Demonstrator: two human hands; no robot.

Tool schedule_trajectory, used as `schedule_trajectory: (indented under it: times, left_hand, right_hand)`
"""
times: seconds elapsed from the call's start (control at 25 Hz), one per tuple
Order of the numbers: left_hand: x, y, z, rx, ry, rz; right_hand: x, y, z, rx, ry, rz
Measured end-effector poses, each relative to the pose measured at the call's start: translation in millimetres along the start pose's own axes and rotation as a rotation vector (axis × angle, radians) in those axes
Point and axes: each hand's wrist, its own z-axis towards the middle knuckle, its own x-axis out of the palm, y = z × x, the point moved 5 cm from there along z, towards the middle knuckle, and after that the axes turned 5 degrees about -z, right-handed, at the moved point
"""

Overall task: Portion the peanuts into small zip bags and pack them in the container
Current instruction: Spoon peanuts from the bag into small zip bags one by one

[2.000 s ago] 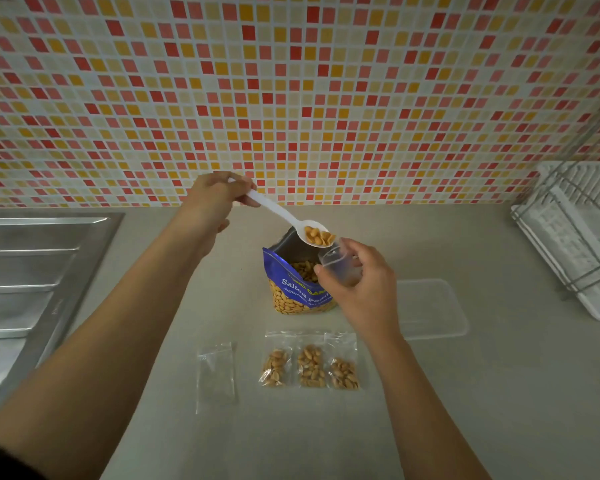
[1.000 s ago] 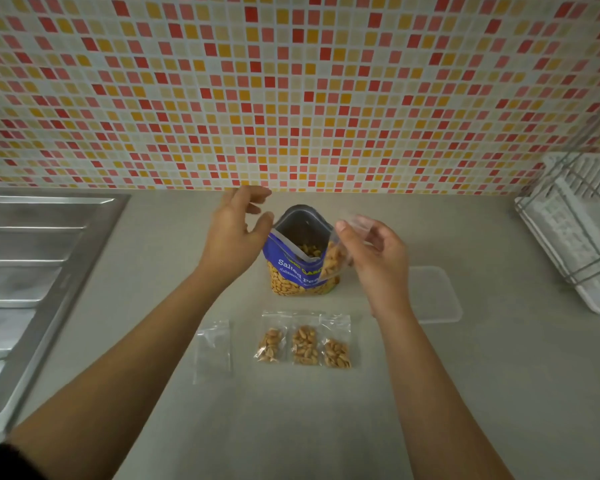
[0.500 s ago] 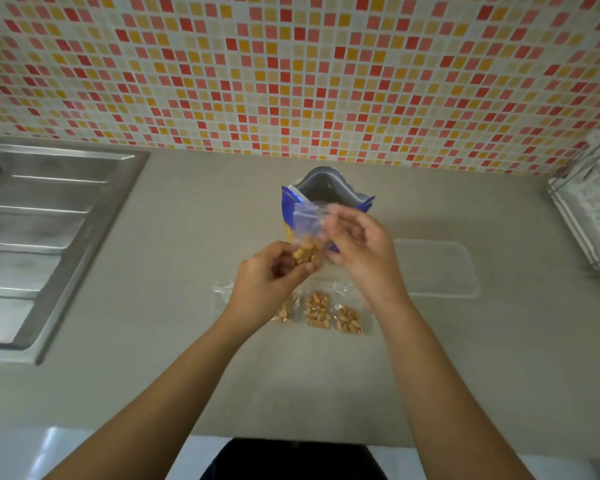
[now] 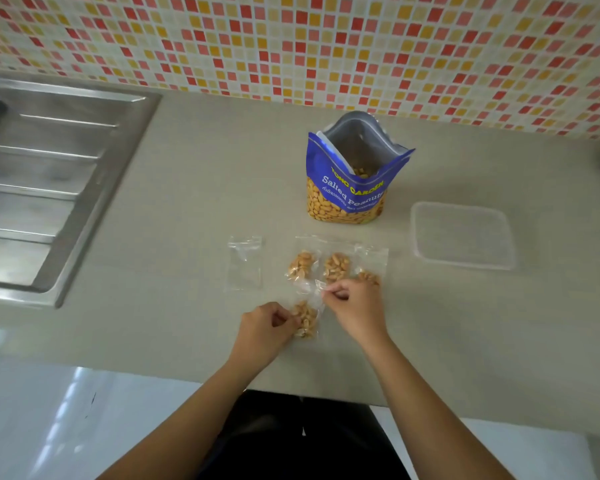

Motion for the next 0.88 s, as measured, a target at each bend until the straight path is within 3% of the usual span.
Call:
schedule_trajectory:
  times: [0.24, 0.44, 0.72, 0.8, 0.88]
  left_hand:
    - [-2, -22, -7, 0.209, -0.103, 0.493]
    - [-70, -43, 50, 0.393, -0.309, 0.399]
    - [-89, -26, 117, 0.482, -0.047, 0.658]
    - [-92, -33, 118, 0.501, -0.008, 0.622]
    - [-102, -41, 113, 0.413, -0.008, 0.388]
  right_hand:
    - [7, 2, -7, -0.021, -0.096, -0.099]
    - [-3, 14, -8, -0.129, -0.247, -0.147]
    - [18, 53, 5, -0.239, -0.21, -0.078]
    - [21, 58, 8, -0.227, -0.199, -0.021]
    - [17, 59, 13, -0.147, -0.176, 0.179]
